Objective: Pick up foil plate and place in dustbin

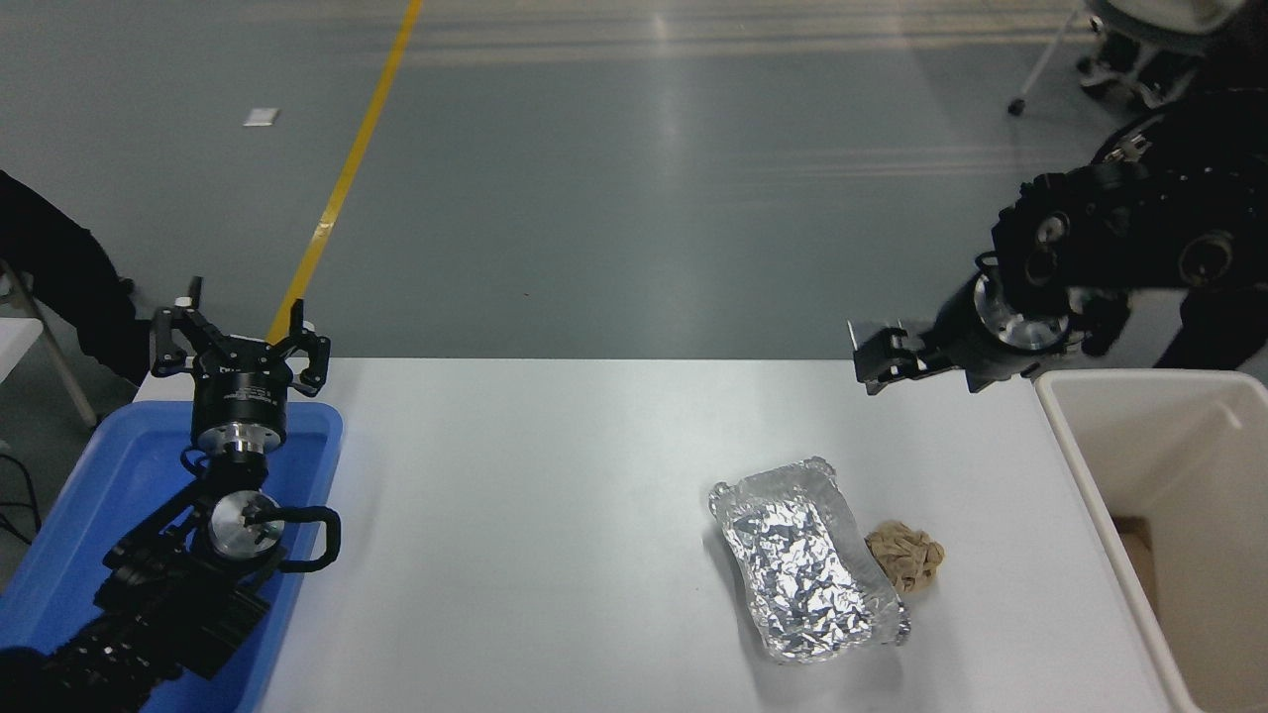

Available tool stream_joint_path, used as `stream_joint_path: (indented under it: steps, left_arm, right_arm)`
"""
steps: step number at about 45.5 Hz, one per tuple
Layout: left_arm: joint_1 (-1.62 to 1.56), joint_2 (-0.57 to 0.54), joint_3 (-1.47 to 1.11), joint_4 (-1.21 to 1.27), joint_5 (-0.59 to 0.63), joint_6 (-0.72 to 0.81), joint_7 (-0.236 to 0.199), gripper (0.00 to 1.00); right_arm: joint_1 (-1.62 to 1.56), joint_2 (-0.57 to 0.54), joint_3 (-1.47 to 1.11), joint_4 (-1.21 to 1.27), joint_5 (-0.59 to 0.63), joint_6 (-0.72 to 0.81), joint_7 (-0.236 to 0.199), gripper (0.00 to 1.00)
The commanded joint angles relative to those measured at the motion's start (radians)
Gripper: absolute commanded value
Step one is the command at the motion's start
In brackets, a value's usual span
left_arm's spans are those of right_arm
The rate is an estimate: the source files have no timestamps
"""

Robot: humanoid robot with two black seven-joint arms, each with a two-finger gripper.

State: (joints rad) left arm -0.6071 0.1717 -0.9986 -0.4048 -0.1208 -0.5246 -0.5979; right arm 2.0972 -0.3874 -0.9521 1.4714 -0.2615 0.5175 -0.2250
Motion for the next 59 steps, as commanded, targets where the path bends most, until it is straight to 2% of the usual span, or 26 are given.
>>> stream_joint_path:
  steps: [1, 12, 18, 27, 39, 48, 59]
  left_arm:
    - [0.000, 0.000, 0.000, 0.000, 0.000, 0.001, 0.000, 0.99]
    - [0.000, 0.000, 0.000, 0.000, 0.000, 0.000, 0.000, 0.99]
    - [0.000, 0.000, 0.000, 0.000, 0.001, 0.000, 0.000, 0.99]
    - [0.000, 0.000, 0.000, 0.000, 0.001, 0.000, 0.001, 0.99]
    - [0.000, 0.000, 0.000, 0.000, 0.001, 0.000, 0.000, 0.99]
    - [0.000, -0.001, 0.000, 0.000, 0.001, 0.000, 0.001, 0.99]
    - [0.000, 0.000, 0.000, 0.000, 0.001, 0.000, 0.000, 0.99]
  right_arm:
    - [0.193, 0.051, 0.003, 0.178, 0.027, 0.081, 0.007, 1.00]
    - [0.138, 0.197, 0.006, 0.176, 0.033, 0.073, 0.007, 1.00]
    - [0.041, 0.263, 0.026, 0.095, 0.012, 0.045, 0.006, 1.00]
    - [-0.092, 0.279, 0.044, -0.031, -0.019, 0.006, 0.006, 1.00]
    - [-0.307, 0.331, 0.050, -0.200, -0.039, -0.154, 0.003, 1.00]
    - [-0.477, 0.329, 0.050, -0.308, -0.186, -0.200, 0.004, 1.00]
    - [-0.672, 0.325, 0.050, -0.440, -0.297, -0.326, 0.004, 0.98]
